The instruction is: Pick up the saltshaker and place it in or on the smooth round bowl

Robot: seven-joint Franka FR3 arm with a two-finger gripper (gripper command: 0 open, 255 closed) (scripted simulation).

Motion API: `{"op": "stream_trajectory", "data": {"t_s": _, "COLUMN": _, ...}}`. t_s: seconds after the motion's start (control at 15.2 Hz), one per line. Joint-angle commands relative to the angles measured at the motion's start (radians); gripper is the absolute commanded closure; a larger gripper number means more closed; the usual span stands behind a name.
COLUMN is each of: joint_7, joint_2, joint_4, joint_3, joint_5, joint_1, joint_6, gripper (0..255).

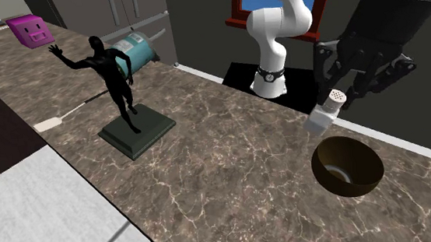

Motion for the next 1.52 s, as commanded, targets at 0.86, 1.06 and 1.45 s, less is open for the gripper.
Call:
{"op": "stream_trajectory", "data": {"t_s": 0.86, "joint_7": 0.183, "joint_2": 0.002, "joint_4": -0.059, "joint_3": 0.077, "joint_5": -0.005, "joint_1": 0.097, "joint_6": 0.036, "gripper": 255}}
{"op": "stream_trajectory", "data": {"t_s": 1.06, "joint_7": 0.187, "joint_2": 0.001, "joint_4": -0.1, "joint_3": 0.077, "joint_5": -0.006, "joint_1": 0.096, "joint_6": 0.076, "gripper": 255}}
{"op": "stream_trajectory", "data": {"t_s": 1.45, "joint_7": 0.197, "joint_2": 0.006, "joint_4": -0.174, "joint_3": 0.076, "joint_5": -0.009, "joint_1": 0.095, "joint_6": 0.154, "gripper": 255}}
